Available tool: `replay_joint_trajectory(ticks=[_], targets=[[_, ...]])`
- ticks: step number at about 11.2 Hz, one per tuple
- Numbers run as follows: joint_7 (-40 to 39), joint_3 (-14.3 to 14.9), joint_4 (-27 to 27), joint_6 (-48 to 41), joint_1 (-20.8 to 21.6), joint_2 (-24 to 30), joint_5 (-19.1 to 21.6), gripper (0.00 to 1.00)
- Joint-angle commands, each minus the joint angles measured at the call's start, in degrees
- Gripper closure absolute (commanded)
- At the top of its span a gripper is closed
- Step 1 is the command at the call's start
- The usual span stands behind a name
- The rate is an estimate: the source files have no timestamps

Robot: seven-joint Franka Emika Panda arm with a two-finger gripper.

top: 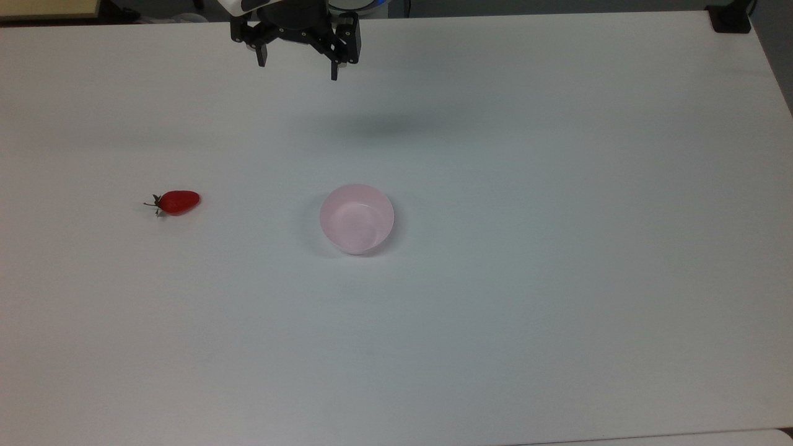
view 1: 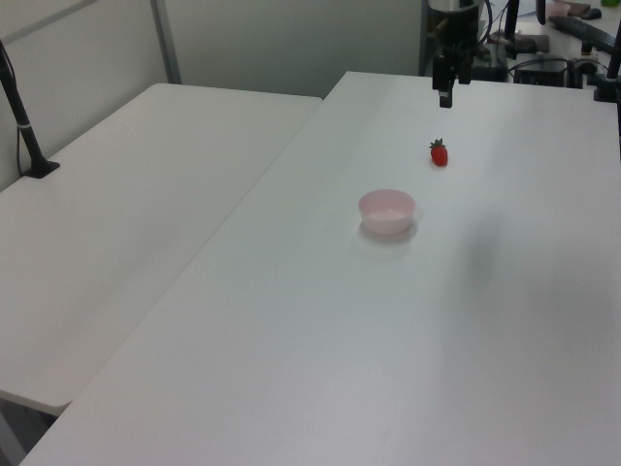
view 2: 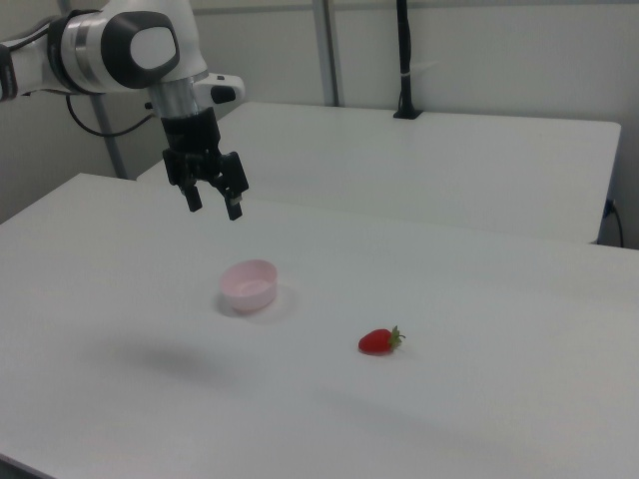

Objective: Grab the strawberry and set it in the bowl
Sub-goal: 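Move the open gripper over the red strawberry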

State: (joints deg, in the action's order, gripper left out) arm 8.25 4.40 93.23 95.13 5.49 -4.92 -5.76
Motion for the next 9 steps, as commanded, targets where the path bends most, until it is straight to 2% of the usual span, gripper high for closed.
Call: replay_joint_trajectory(ticks=[1,7,9], targets=[[-0.7,0.3,0.2,-0.7,-2.0,1.1,0.6,0.0],[-1.1,0.3,0.2,-0.7,-2.1,1.1,0.8,0.0],[-1.2,0.4,0.0,-0.5,-4.6,0.9,0.9,0.0]])
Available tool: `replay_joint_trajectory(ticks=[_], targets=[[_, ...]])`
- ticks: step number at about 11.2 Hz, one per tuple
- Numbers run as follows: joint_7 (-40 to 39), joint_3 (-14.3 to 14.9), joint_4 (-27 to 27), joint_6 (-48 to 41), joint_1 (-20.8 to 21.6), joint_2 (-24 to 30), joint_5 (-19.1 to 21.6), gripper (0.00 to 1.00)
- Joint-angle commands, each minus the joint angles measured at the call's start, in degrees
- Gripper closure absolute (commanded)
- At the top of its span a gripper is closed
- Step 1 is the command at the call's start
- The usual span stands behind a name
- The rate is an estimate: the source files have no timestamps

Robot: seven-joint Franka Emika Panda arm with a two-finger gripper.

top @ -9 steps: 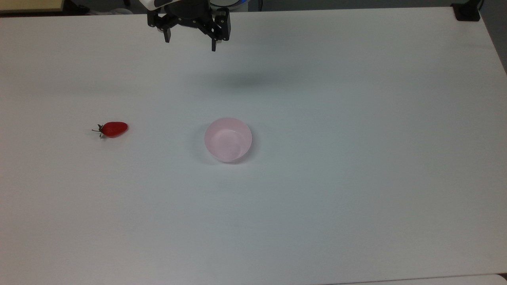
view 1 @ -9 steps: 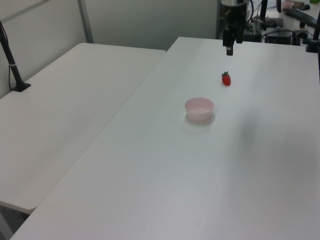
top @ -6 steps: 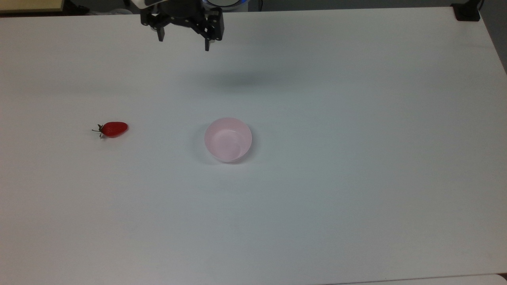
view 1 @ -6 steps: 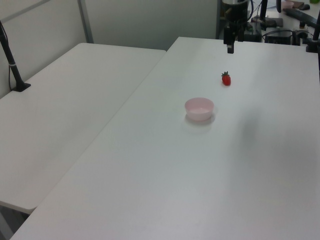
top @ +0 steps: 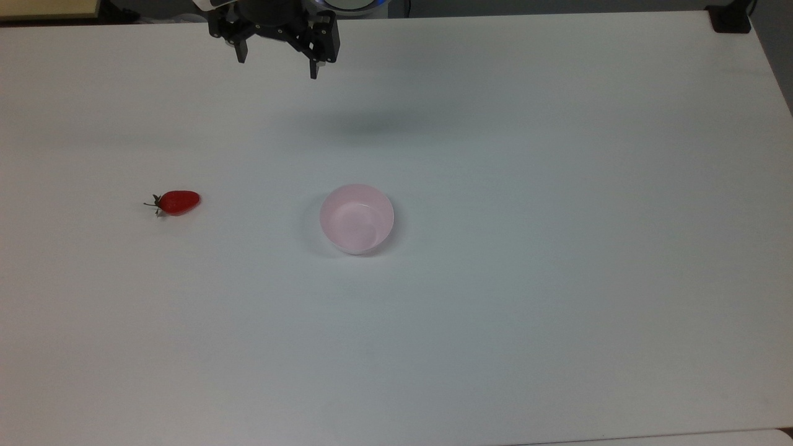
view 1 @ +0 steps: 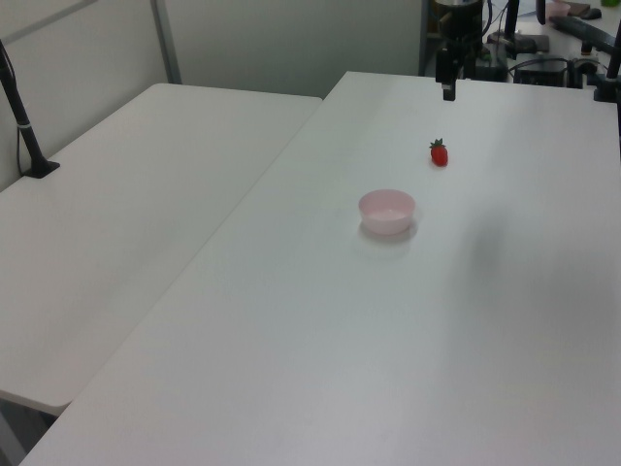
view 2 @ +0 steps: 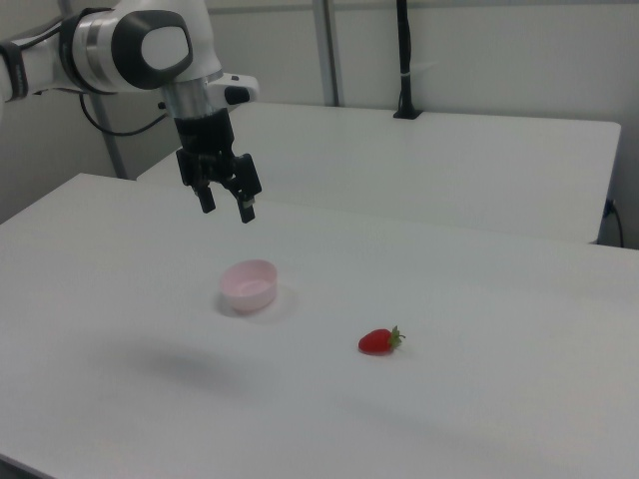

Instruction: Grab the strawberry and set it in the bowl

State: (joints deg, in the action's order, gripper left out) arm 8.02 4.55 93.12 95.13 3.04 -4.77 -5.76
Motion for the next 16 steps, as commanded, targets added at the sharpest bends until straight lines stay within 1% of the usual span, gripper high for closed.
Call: replay_joint_trajectory(ticks=[1,3,5,7,9,11,13,15,16], targets=[[-1.0,0.2,0.1,0.1,-4.1,0.2,1.0,0.0],[-1.0,0.2,0.2,2.4,-7.7,-1.1,1.0,0.0],[-0.4,0.2,0.3,5.7,-10.9,-4.4,1.0,0.0],[1.2,0.2,0.5,10.7,-13.6,-8.6,2.7,0.0],[9.6,0.3,0.8,17.2,-15.6,-12.9,3.4,0.0],[13.6,0.2,1.3,21.4,-17.2,-15.8,3.4,0.0],[19.5,0.3,4.0,27.4,-18.7,-18.3,3.3,0.0],[22.6,0.2,6.7,33.0,-20.2,-19.9,3.3,0.0],[24.5,0.2,7.6,35.9,-20.2,-20.4,3.3,0.0]])
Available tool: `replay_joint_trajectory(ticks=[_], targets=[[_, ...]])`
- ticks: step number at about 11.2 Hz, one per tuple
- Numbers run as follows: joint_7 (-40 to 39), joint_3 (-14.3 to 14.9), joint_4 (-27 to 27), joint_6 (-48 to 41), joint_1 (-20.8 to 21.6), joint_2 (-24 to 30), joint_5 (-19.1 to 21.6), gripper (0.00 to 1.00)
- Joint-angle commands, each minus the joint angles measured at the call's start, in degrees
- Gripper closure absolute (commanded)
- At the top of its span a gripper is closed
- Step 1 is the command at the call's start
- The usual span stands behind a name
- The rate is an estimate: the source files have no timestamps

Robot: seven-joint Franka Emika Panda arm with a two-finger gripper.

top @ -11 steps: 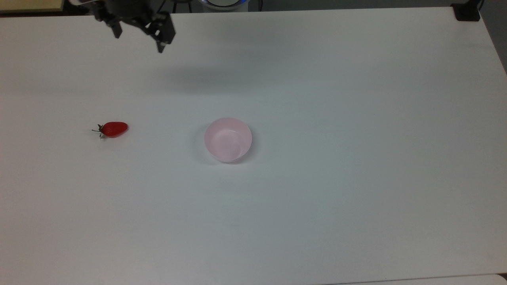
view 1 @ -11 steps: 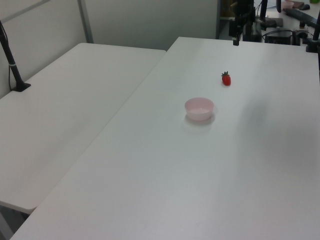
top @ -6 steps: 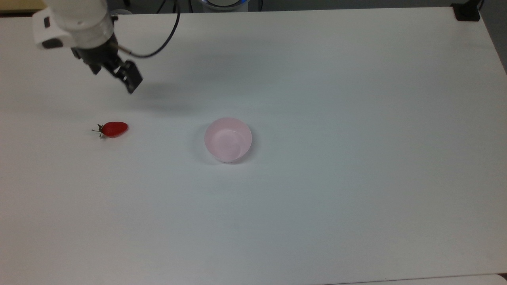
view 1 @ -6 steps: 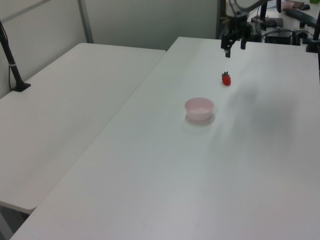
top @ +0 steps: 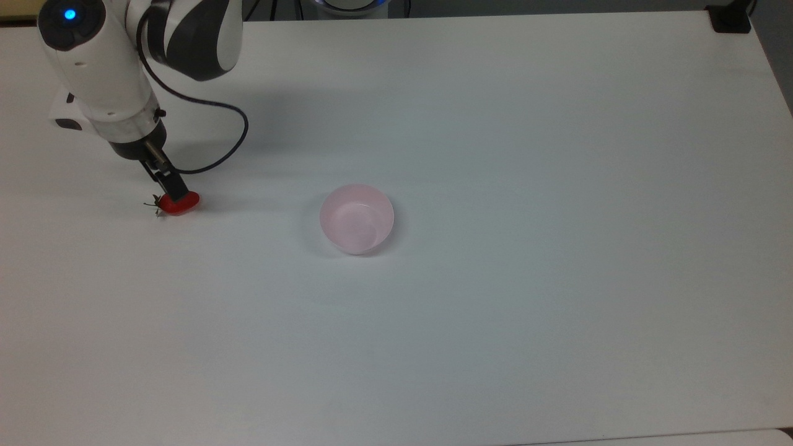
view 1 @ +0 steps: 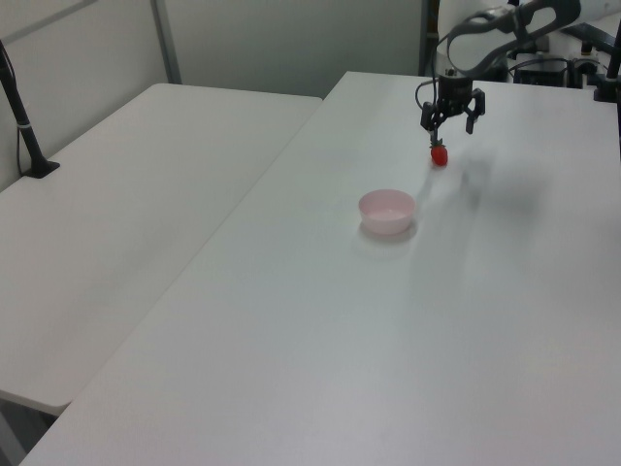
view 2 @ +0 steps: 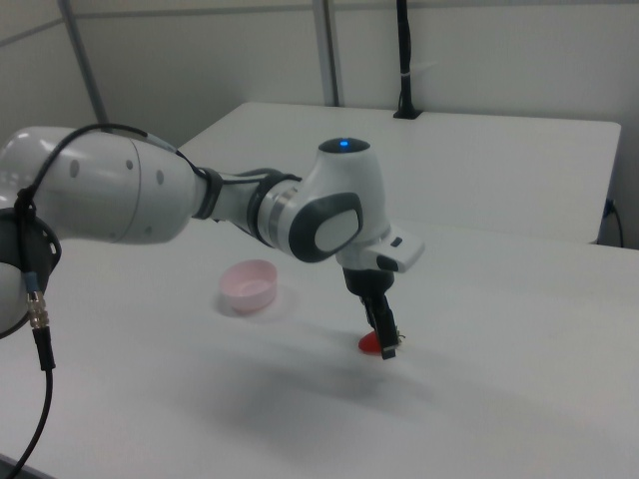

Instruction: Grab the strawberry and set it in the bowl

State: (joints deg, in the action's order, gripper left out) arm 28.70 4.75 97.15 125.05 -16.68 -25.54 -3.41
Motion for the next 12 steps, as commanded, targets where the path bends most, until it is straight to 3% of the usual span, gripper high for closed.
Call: replay_joint_trajectory(ticks=[1,8,12], targets=[[5.2,0.1,3.5,6.8,-0.5,-0.5,0.9,0.0],[9.6,-0.7,2.0,9.8,1.1,-3.2,0.9,0.01],[9.9,-0.6,2.0,10.0,1.1,-3.9,0.7,0.29]])
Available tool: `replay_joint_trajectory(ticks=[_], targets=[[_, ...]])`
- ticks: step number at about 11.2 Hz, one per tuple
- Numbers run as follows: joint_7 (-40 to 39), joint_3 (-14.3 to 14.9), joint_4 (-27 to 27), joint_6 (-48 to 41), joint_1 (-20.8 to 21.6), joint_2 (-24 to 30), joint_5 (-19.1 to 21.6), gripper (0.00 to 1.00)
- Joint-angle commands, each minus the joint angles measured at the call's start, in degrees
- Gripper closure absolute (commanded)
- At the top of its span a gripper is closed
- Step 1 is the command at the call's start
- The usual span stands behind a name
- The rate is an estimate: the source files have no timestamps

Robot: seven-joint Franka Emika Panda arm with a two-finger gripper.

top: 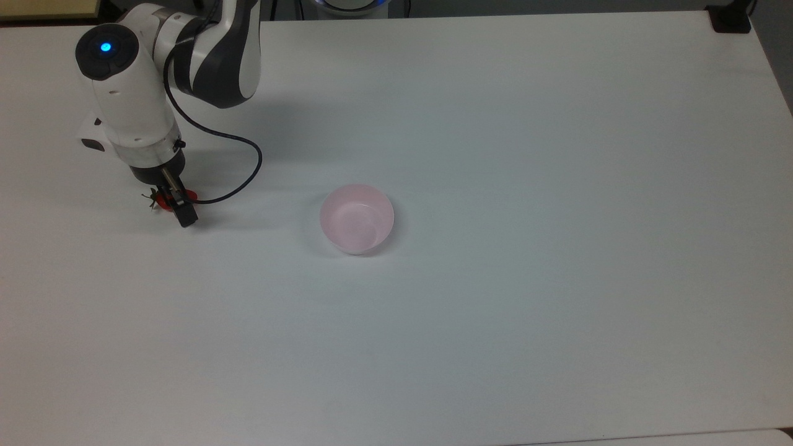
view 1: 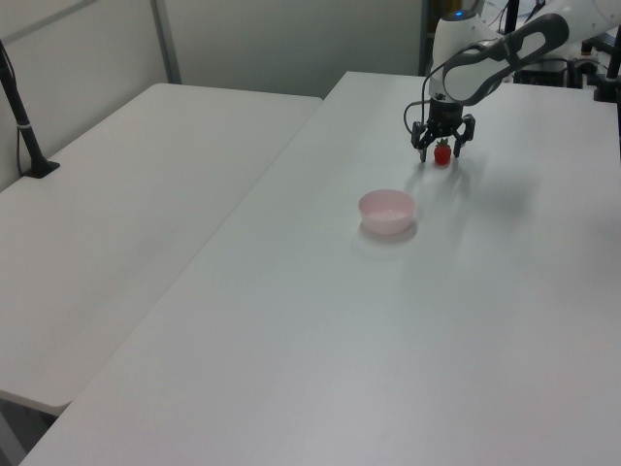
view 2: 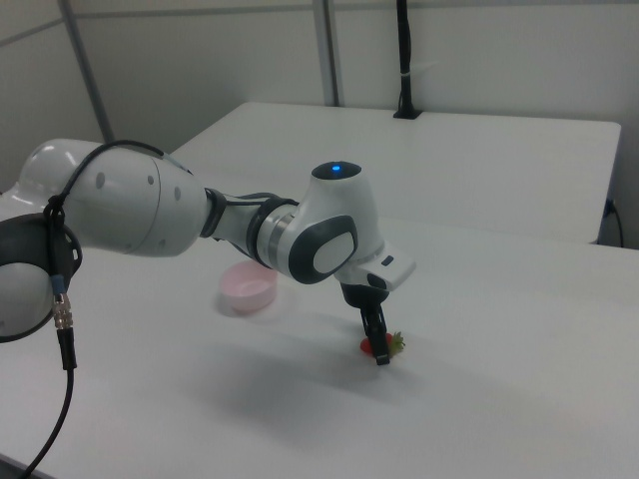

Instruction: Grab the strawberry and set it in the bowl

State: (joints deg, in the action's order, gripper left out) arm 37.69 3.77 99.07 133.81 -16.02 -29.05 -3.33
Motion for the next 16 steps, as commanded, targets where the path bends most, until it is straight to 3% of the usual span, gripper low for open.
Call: replay_joint_trajectory(ticks=[1,2,4,9,14,15,16], targets=[[0.5,0.4,0.1,1.1,0.3,-0.3,0.6,0.38],[-0.1,0.4,0.1,1.1,0.2,-0.3,0.5,0.46],[-2.7,0.4,0.1,0.9,0.2,0.0,0.5,0.53],[-2.8,0.1,-1.3,-1.2,1.5,2.2,0.5,0.52],[-2.9,0.1,-7.7,-13.7,11.4,4.4,0.3,0.54],[-2.9,0.1,-7.8,-15.0,12.8,4.8,0.2,0.53],[-3.0,0.1,-7.8,-15.0,12.8,4.4,0.1,0.43]])
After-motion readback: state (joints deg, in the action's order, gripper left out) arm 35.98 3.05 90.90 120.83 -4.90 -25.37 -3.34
